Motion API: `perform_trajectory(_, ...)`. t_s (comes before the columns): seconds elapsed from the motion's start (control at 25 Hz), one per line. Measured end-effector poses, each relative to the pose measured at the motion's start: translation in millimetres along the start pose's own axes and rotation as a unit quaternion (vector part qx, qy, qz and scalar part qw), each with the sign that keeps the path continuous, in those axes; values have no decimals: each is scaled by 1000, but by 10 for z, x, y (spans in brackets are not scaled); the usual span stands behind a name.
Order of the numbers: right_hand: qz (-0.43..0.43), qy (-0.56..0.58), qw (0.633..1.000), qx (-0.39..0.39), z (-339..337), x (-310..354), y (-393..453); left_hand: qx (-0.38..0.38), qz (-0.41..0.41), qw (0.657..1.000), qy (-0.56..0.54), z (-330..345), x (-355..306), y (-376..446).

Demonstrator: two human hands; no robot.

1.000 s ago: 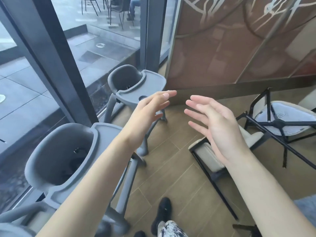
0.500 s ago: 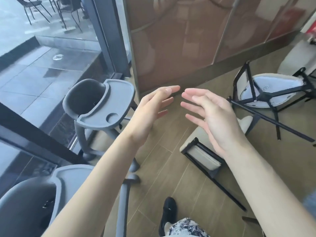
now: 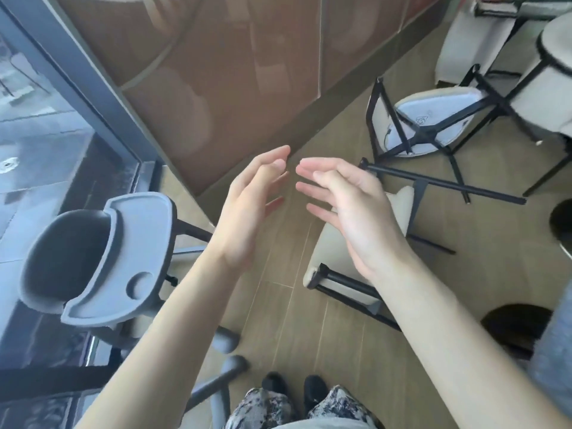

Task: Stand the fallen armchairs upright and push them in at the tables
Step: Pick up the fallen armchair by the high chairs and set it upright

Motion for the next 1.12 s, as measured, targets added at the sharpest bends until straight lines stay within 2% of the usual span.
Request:
perform_trajectory(0.28,-9,16,998,-55,221,-15,701,37,-20,999,-2,146,155,797)
perform_trajectory(0.4,-21,11,997,-75,515,25,1092,69,-18,997,-2,-12,161,1253)
perform_trajectory(0.6,-28,10,994,-103,1085,130,1808,83,-36,996,9,-420,60,2143)
perform_trajectory(0.72,-36,3,991,-132,1322,139,2170,123,-35,992,22,-558,11,2647)
perform_trajectory(0.84,-43,13,986,-161,1355,120,2381,154,-41,987,33,-513,-37,3020)
perform_trajectory(1.12,-39,59,953,-294,993,57,2898,283,-41,957,51,92,-59,3641)
Point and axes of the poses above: each hand's wrist, its own y-axis towards the middle knuckle, its own z-axis out of the palm, x = y × z, the point moved 1 cm from there along y, towards the middle knuckle, and after that the axes turned 11 degrees about -x, right-handed, at the moved point
